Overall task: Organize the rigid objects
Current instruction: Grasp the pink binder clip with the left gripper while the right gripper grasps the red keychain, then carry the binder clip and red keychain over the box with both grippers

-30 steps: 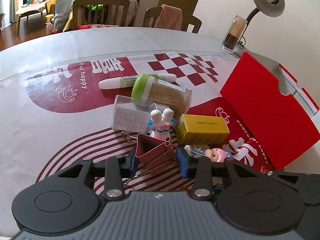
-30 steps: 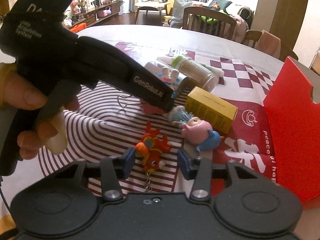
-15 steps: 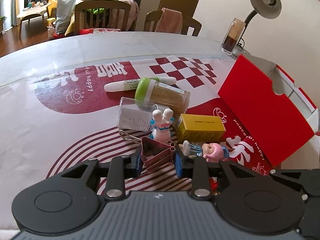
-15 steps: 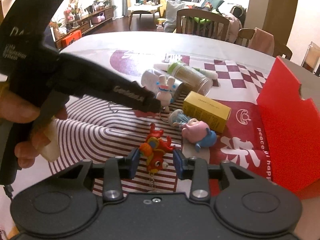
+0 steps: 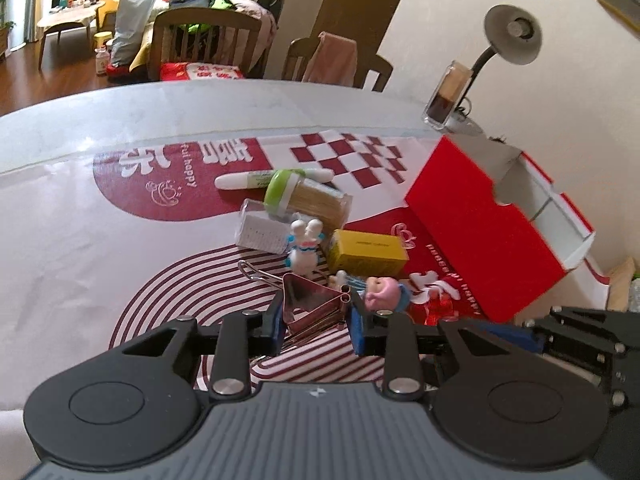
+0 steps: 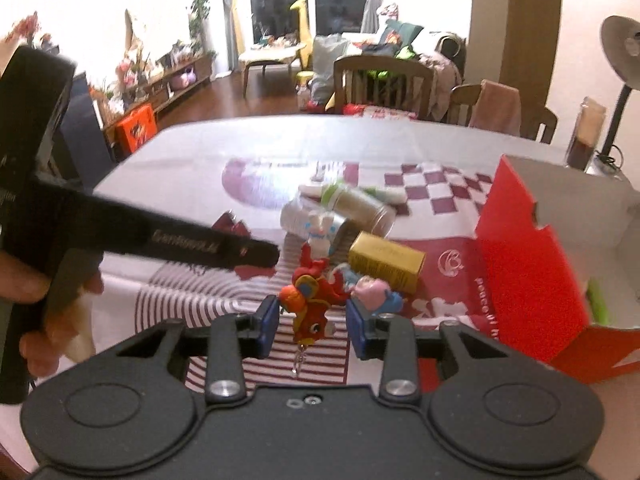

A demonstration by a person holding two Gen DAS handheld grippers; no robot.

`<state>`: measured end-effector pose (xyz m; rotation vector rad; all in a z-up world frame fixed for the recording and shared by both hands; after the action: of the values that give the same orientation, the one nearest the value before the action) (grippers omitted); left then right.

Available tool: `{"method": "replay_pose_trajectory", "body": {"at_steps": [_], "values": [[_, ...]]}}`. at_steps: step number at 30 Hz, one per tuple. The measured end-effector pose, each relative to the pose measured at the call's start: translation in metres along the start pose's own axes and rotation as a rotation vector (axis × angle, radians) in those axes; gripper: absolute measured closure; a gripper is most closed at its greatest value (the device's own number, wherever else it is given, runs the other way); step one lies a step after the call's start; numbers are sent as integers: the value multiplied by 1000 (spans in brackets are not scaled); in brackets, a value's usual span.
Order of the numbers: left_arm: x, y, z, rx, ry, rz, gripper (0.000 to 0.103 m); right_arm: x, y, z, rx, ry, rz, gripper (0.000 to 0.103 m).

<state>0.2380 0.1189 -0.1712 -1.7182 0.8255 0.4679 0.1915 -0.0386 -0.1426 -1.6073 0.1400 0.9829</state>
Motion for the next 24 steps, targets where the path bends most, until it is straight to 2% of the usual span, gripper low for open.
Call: {"method": "replay_pose_trajectory", "body": {"at_steps": [11,16,24], "values": [[-41,-15,-25,30,47,-31,73,-49,-36,-15,63,58,-103,68],[-53,-28,-36,16,72,-21,73,-63,-53,-32,82,93,-115,68],[-61,-48,-60,67,61,-41,73,-76,-63,-69,95,114,-108,68]]}}
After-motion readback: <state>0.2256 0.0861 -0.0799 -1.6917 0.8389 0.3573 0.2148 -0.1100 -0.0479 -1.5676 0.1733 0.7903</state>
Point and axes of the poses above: each gripper's, at about its wrist camera, not at the fingertips, and x roughly the way its jaws point, z to its left, y to its underside, the point moved 4 cm from there along x, roughly the way its jaws point, and after that the axes turned 2 degrees about -z, right-handed, at the moved point
